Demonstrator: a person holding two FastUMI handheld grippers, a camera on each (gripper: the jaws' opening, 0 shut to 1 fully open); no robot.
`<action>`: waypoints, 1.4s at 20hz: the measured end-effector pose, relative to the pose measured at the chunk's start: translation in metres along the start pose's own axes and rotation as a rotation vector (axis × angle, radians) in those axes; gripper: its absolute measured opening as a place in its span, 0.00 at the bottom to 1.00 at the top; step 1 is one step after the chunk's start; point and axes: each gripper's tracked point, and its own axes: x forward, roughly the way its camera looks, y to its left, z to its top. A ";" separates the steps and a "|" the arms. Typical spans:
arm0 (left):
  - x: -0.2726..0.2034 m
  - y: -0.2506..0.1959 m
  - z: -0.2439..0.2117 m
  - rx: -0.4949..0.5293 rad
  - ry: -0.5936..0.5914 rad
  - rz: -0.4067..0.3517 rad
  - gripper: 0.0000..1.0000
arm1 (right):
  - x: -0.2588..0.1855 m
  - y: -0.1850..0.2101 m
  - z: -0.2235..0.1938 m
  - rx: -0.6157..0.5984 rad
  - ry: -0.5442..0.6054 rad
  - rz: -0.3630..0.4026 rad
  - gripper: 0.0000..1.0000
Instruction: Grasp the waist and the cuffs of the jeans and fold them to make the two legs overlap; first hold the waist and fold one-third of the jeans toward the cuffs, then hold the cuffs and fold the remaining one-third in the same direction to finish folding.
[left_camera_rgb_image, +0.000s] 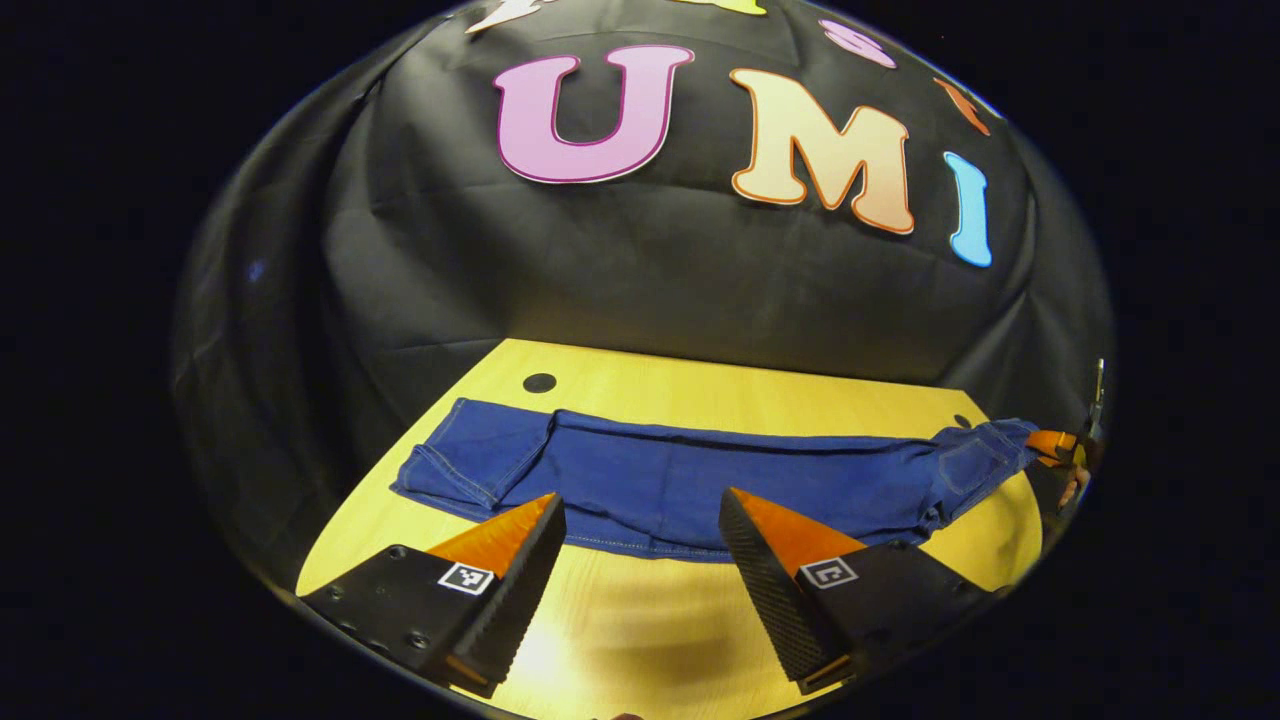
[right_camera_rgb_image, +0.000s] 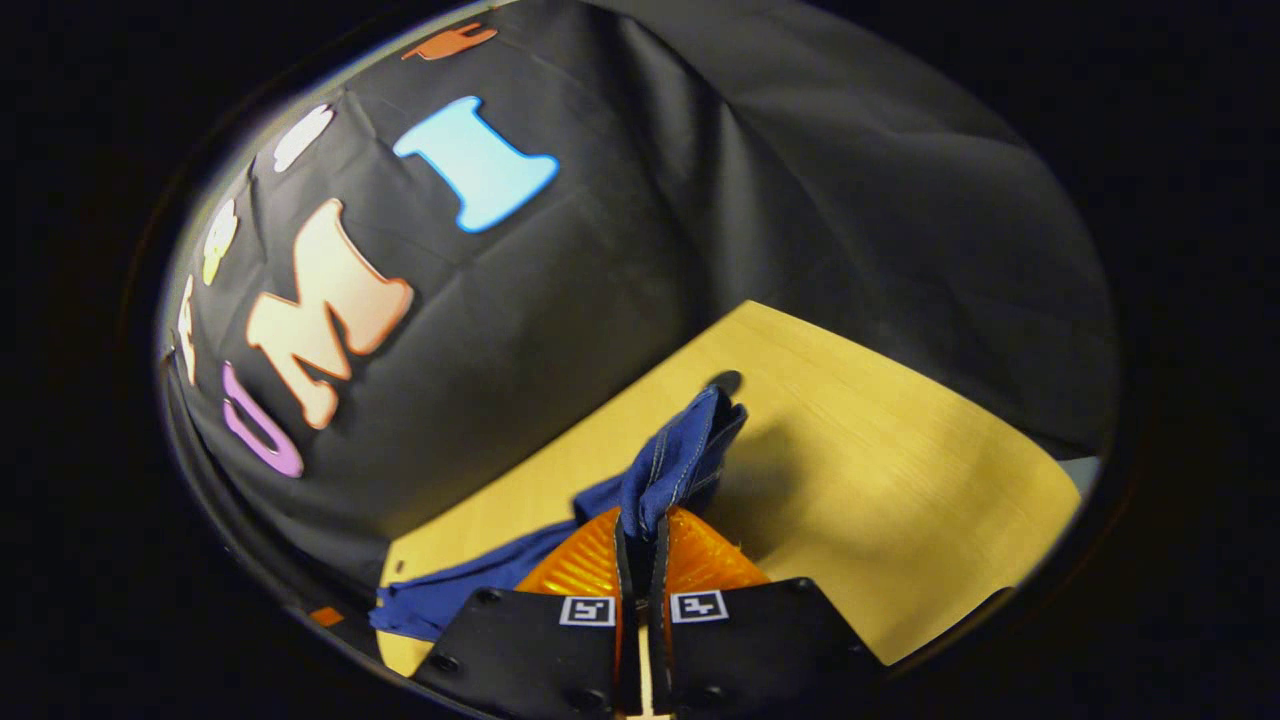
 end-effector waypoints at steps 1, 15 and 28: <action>0.003 0.002 -0.001 -0.002 0.001 -0.012 0.94 | 0.000 0.025 0.003 0.014 -0.012 0.056 0.06; 0.043 0.067 -0.005 -0.072 -0.034 -0.042 0.95 | 0.022 0.286 -0.170 -0.110 0.228 0.494 0.06; 0.041 0.145 -0.016 -0.174 -0.046 0.050 0.95 | 0.070 0.319 -0.367 -0.280 0.508 0.402 0.06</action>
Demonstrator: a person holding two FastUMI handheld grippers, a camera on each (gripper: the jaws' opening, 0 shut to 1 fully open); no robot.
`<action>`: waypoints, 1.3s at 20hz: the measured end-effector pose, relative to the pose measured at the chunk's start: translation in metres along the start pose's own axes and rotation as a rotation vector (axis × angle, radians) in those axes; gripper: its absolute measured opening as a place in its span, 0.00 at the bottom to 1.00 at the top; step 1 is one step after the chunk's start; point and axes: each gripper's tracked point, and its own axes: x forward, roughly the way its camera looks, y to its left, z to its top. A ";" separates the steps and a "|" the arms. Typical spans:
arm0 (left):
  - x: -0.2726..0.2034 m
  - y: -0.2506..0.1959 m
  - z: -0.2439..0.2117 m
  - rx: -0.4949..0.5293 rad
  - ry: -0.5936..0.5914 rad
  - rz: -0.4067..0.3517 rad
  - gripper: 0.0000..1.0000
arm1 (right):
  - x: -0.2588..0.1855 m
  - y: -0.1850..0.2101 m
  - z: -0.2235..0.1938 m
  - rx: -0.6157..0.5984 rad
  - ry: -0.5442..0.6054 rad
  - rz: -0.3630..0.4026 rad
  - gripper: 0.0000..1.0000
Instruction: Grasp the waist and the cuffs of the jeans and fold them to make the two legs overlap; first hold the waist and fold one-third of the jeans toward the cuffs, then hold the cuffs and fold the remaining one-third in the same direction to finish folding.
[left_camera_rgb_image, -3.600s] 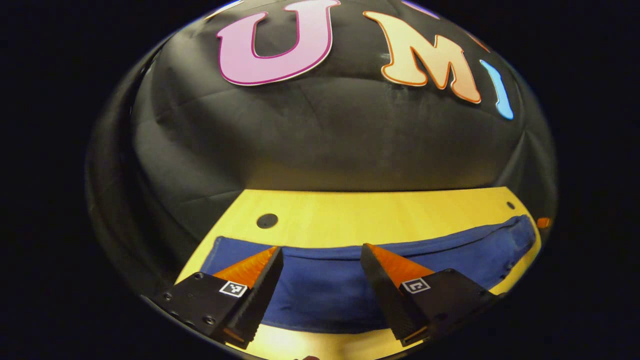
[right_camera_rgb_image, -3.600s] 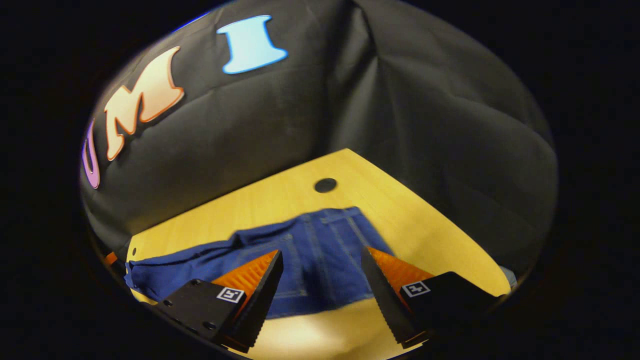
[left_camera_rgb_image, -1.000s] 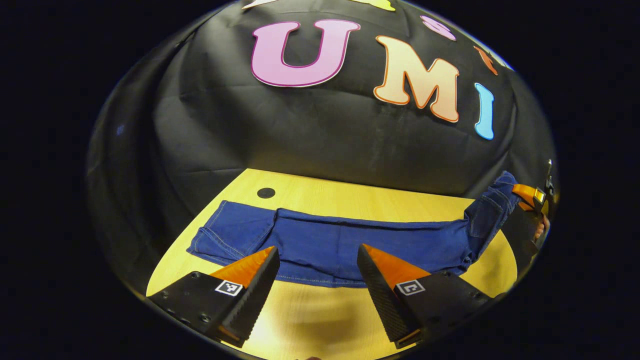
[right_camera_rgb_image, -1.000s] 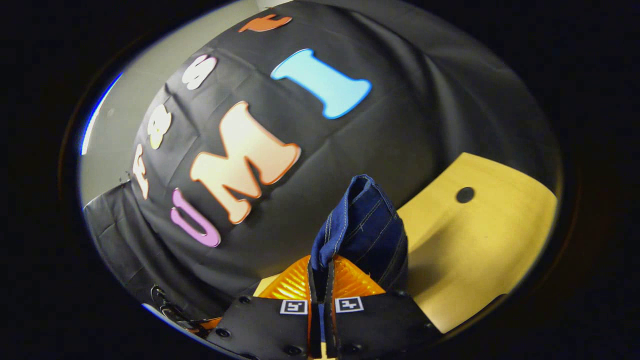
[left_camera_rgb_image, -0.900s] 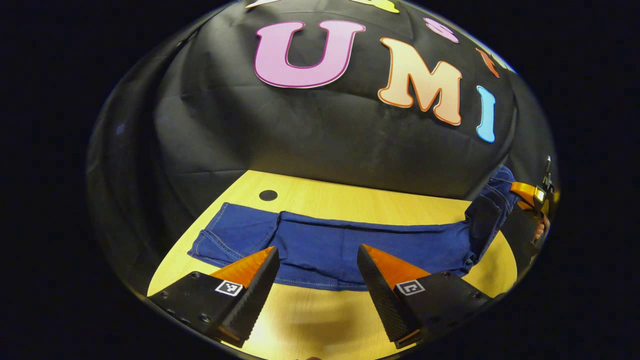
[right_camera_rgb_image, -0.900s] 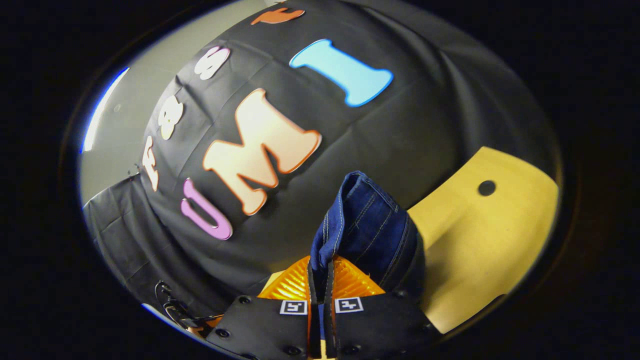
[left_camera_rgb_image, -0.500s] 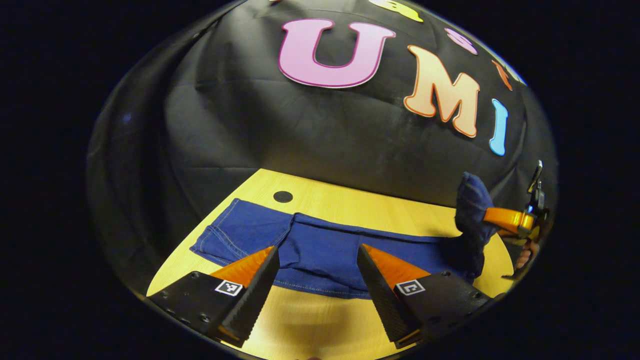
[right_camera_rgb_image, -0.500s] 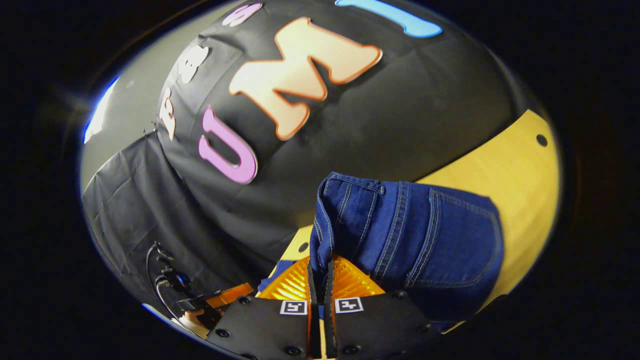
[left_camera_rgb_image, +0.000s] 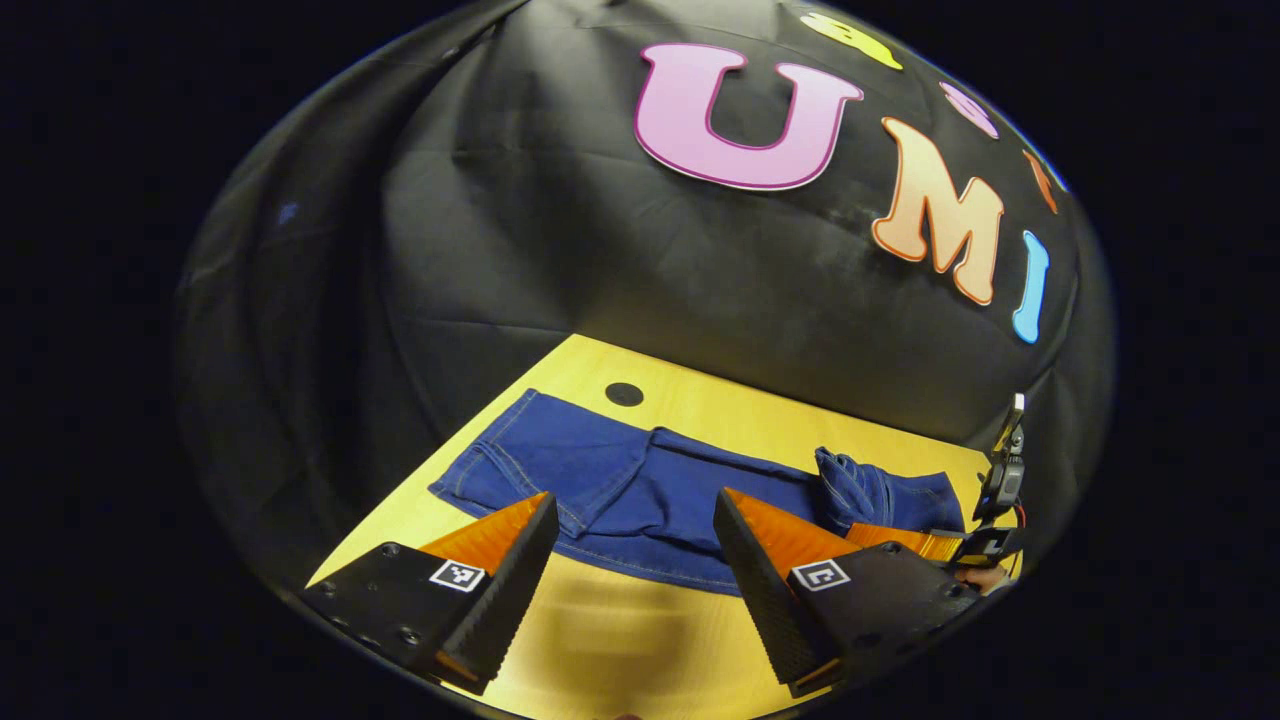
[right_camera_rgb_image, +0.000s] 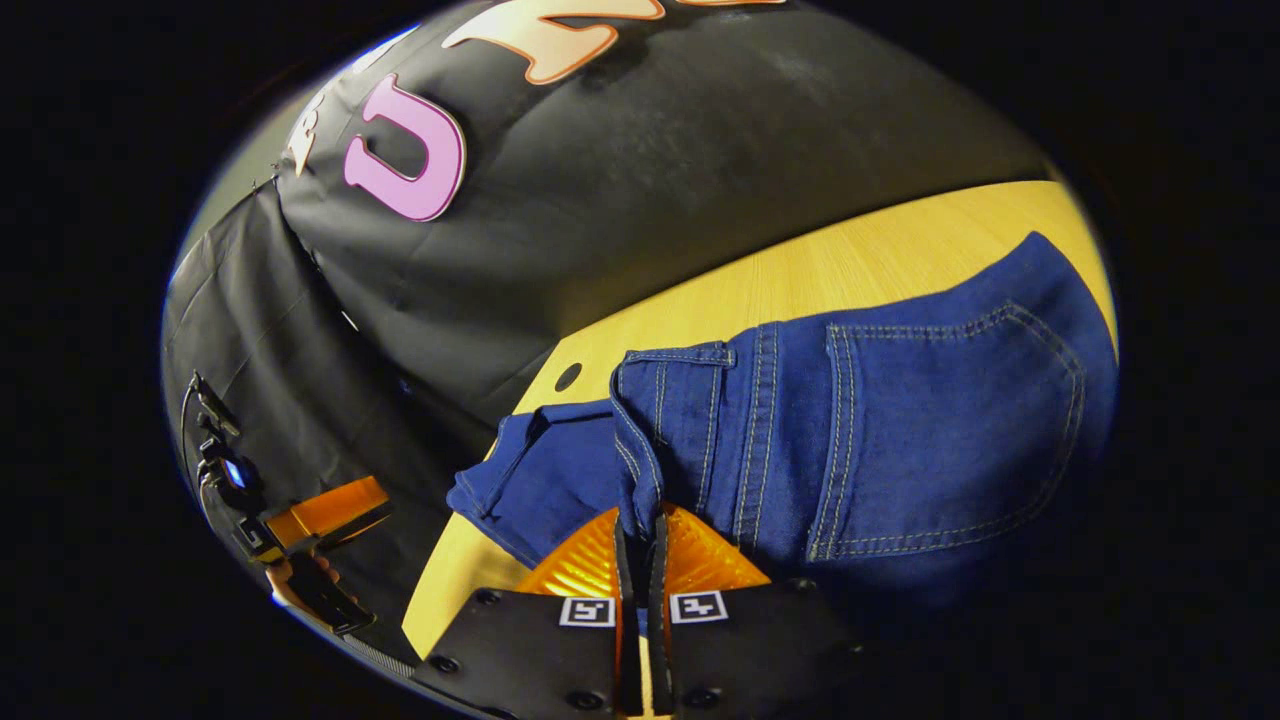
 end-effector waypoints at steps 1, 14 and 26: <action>-0.002 0.005 -0.001 -0.003 0.000 0.009 0.95 | -0.005 0.002 0.005 -0.015 -0.002 -0.004 0.06; 0.011 0.055 -0.010 0.003 0.043 0.122 0.96 | -0.010 0.006 0.007 -0.224 0.024 -0.044 0.62; 0.068 0.108 -0.064 -0.019 0.144 0.182 0.96 | -0.094 0.016 0.119 -0.143 -0.264 -0.138 0.94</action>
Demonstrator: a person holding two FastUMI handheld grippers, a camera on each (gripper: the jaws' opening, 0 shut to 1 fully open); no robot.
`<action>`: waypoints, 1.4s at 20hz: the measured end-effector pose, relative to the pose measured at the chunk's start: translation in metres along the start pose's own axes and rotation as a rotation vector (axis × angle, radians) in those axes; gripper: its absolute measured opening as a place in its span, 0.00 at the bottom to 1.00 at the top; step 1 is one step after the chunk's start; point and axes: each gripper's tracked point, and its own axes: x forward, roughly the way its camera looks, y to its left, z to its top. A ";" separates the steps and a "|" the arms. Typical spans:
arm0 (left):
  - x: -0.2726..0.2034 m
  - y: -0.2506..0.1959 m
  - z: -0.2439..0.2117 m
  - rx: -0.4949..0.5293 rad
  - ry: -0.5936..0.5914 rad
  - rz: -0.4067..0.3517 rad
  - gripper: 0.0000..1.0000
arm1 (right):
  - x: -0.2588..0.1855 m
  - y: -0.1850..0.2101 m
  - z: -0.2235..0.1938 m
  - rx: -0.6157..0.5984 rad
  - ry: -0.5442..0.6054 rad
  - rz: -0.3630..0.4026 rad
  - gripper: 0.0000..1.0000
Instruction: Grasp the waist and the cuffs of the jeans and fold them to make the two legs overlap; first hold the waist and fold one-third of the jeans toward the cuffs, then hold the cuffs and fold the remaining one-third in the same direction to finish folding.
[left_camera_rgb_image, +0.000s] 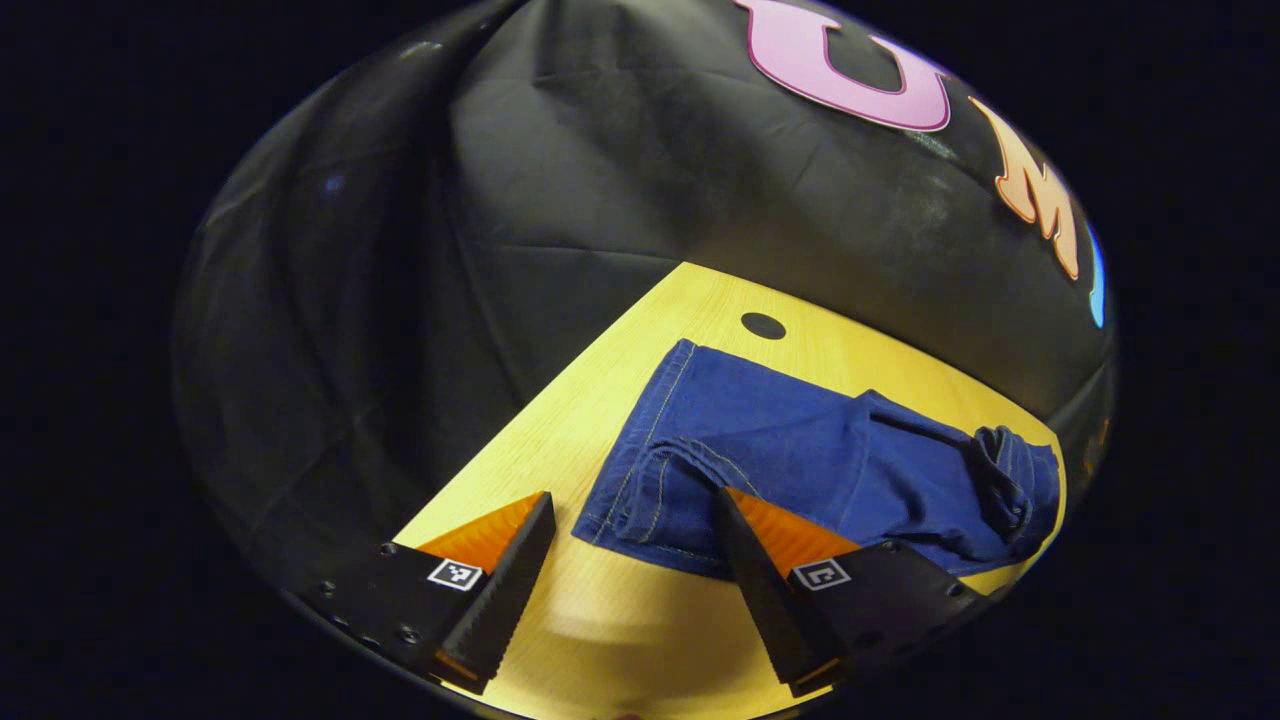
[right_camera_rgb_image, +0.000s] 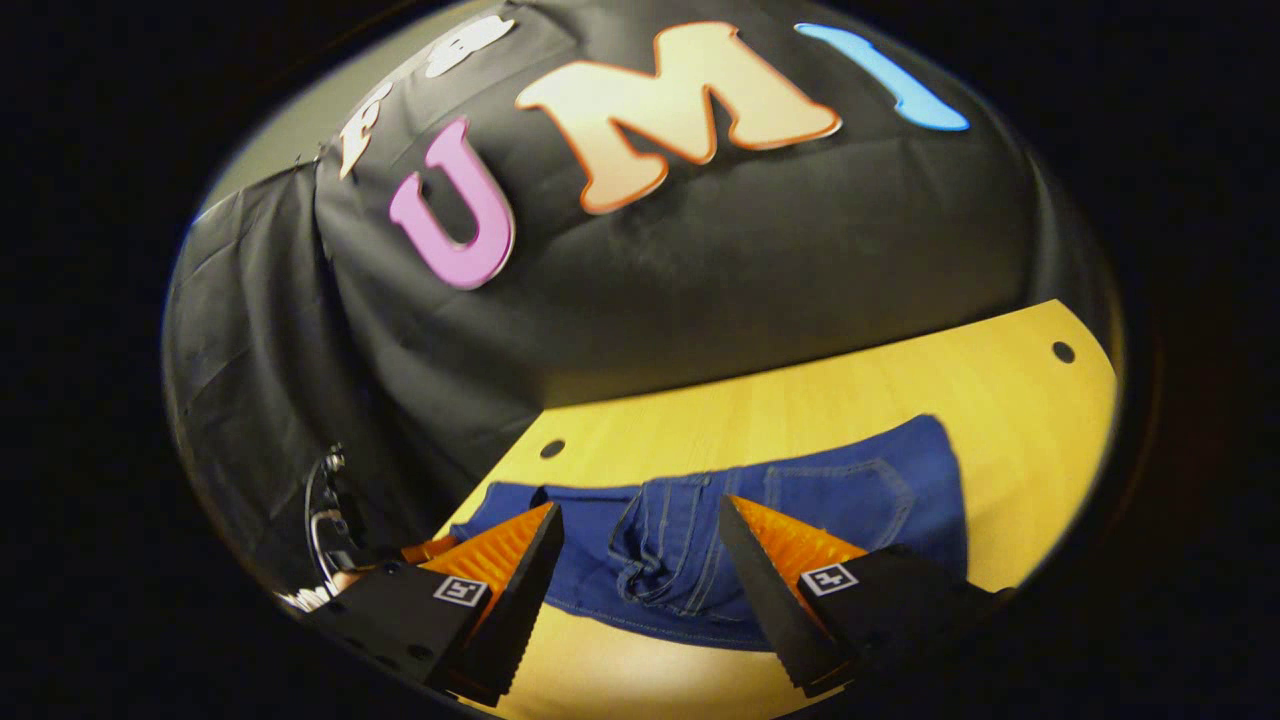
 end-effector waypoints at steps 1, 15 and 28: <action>-0.002 -0.006 0.004 -0.001 -0.003 -0.011 0.96 | -0.009 -0.010 0.009 -0.001 -0.011 -0.028 0.97; 0.001 -0.007 -0.011 0.119 0.084 -0.022 0.77 | -0.077 -0.107 0.043 0.006 -0.044 -0.276 0.97; -0.023 -0.052 0.028 -0.124 0.011 -0.221 0.01 | -0.132 -0.134 0.061 0.037 -0.125 -0.358 0.94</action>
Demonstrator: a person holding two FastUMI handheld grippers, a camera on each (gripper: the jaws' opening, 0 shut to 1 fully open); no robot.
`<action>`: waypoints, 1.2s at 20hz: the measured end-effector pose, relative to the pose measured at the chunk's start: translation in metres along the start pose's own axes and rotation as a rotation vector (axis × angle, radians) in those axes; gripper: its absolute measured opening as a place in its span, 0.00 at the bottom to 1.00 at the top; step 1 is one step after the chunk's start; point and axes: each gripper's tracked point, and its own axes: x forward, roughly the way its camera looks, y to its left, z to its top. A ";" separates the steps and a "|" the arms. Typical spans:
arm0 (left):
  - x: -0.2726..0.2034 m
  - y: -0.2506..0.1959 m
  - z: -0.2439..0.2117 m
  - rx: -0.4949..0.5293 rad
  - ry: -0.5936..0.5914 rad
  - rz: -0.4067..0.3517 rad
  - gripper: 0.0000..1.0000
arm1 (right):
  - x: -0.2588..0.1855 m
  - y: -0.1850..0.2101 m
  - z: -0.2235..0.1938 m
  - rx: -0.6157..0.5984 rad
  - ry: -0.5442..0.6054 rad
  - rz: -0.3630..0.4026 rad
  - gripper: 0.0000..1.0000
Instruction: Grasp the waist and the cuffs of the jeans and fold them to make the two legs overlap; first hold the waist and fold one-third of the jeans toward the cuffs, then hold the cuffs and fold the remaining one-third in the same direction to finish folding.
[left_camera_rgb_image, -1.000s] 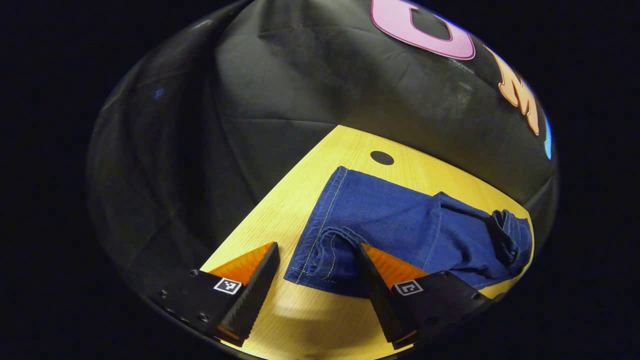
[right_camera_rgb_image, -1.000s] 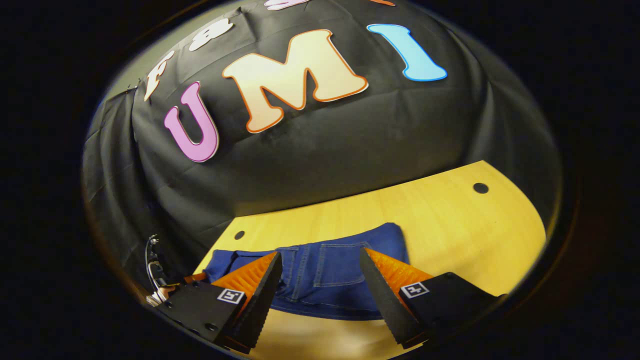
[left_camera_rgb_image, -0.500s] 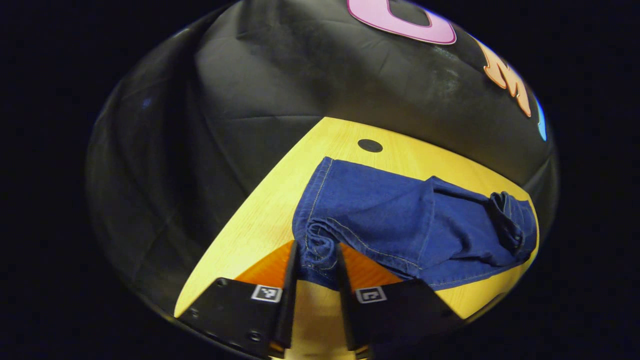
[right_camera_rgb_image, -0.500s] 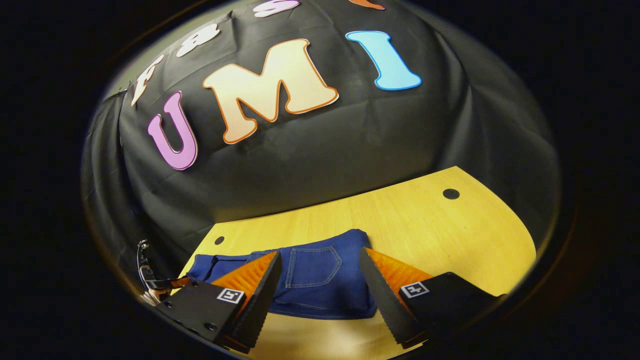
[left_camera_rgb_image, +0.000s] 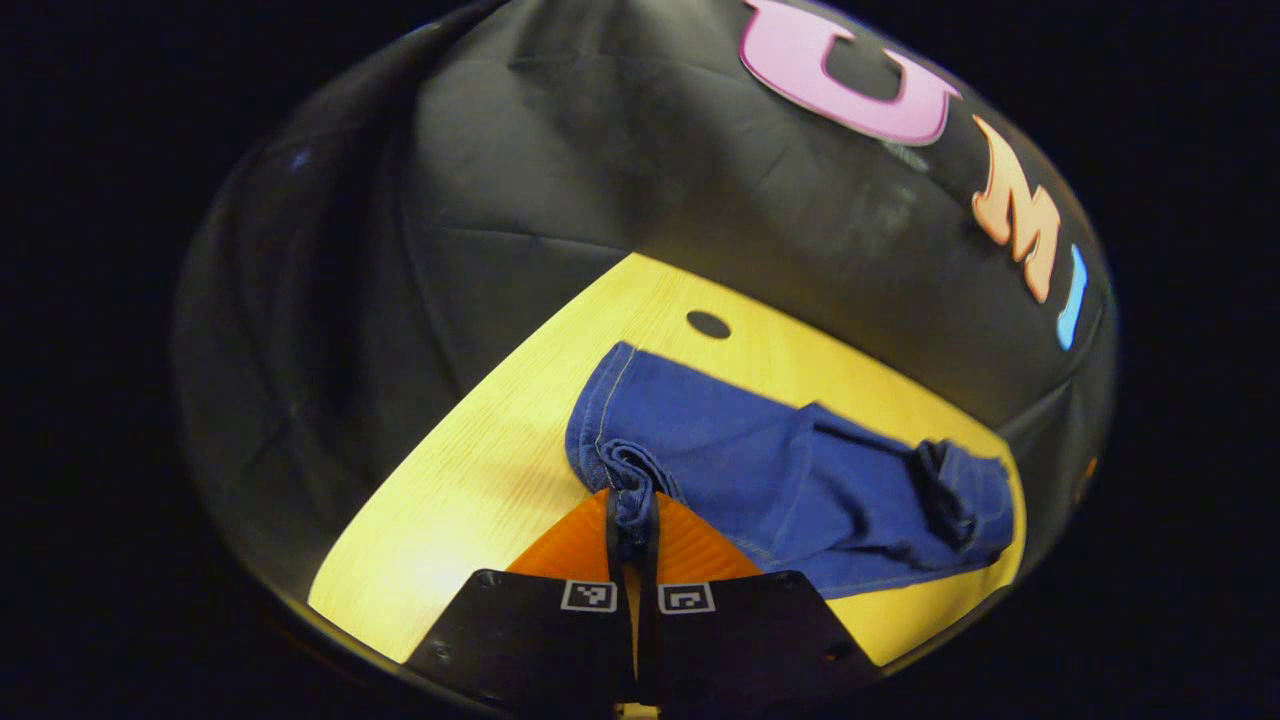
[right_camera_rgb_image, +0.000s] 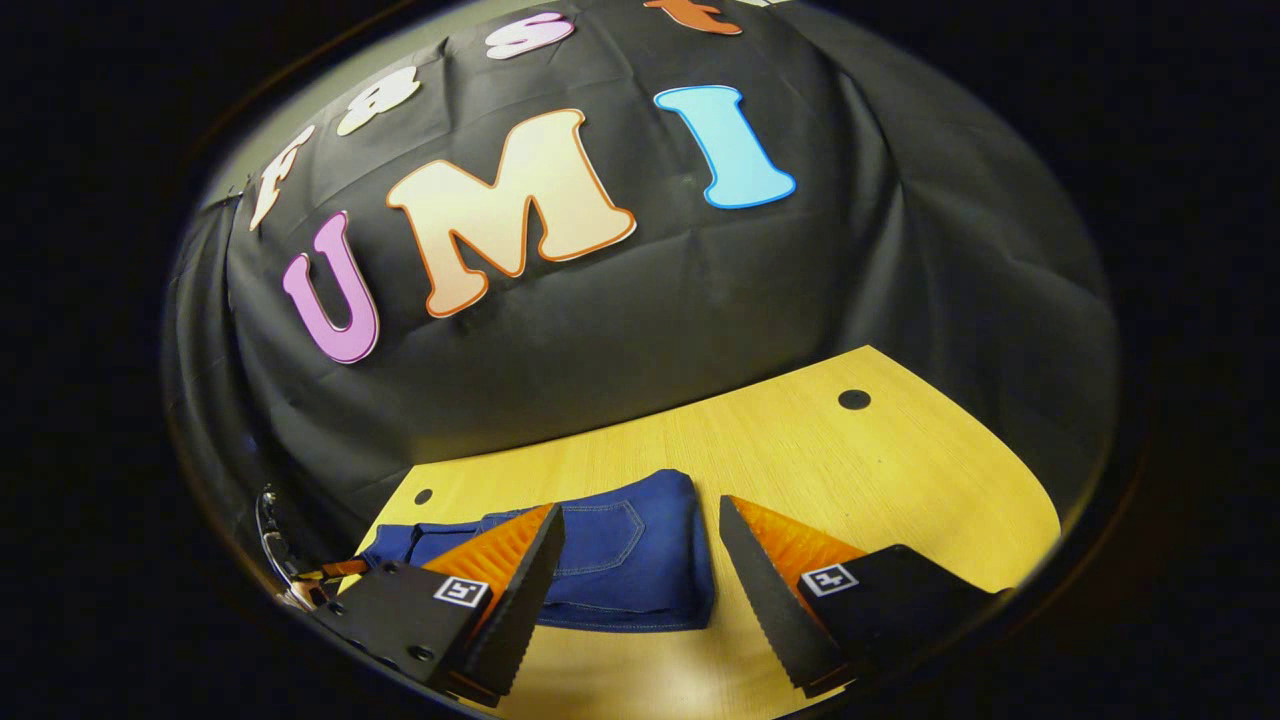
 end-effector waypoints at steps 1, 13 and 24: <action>-0.006 -0.013 0.012 -0.032 -0.018 -0.033 0.01 | -0.002 0.000 0.002 0.013 -0.006 0.002 0.97; -0.066 -0.263 0.061 -0.114 -0.062 -0.488 0.00 | -0.058 -0.062 0.026 0.061 -0.083 -0.023 0.97; -0.058 -0.501 0.008 0.072 -0.033 -0.567 0.00 | -0.061 -0.150 0.015 0.043 0.031 0.101 0.94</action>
